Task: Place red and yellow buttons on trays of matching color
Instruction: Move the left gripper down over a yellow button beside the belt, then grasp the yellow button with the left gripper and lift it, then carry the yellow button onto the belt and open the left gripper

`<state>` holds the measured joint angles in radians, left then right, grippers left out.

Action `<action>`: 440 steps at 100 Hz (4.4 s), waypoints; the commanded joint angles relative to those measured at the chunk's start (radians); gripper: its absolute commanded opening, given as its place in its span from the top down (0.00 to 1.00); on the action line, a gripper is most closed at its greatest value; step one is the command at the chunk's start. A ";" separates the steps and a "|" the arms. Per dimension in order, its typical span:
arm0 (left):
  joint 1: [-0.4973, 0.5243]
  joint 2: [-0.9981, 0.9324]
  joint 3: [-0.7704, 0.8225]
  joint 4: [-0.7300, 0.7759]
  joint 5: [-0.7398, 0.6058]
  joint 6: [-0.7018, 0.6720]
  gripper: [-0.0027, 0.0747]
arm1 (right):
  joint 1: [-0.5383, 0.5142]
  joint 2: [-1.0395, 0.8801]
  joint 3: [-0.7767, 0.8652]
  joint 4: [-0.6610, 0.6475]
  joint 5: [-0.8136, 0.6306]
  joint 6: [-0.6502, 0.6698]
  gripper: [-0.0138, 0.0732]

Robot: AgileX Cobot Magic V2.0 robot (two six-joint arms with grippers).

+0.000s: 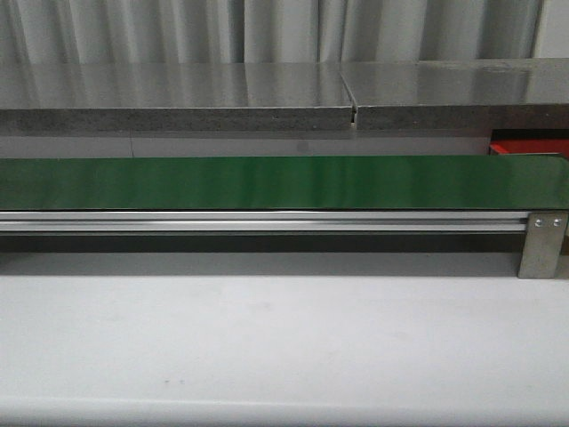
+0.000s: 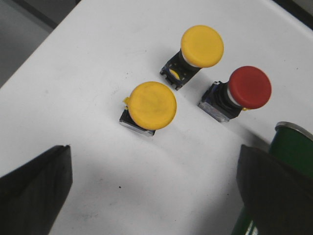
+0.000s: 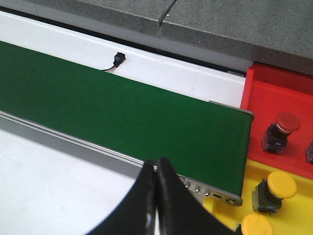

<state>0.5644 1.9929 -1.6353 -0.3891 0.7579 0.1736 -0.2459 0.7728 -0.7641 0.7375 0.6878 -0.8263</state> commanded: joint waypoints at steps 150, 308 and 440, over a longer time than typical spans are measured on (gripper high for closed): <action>-0.028 0.174 -0.321 -0.028 0.045 -0.010 0.99 | 0.000 -0.009 -0.026 0.024 -0.042 -0.007 0.97; -0.286 -0.280 0.195 0.023 -0.193 -0.001 0.99 | 0.000 -0.009 -0.026 0.024 -0.042 -0.007 0.97; -0.286 -0.184 0.200 -0.008 -0.128 0.001 0.12 | 0.000 -0.009 -0.026 0.024 -0.042 -0.007 0.97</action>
<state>0.2838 1.8593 -1.4099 -0.3831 0.6632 0.1755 -0.2459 0.7728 -0.7641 0.7375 0.6878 -0.8263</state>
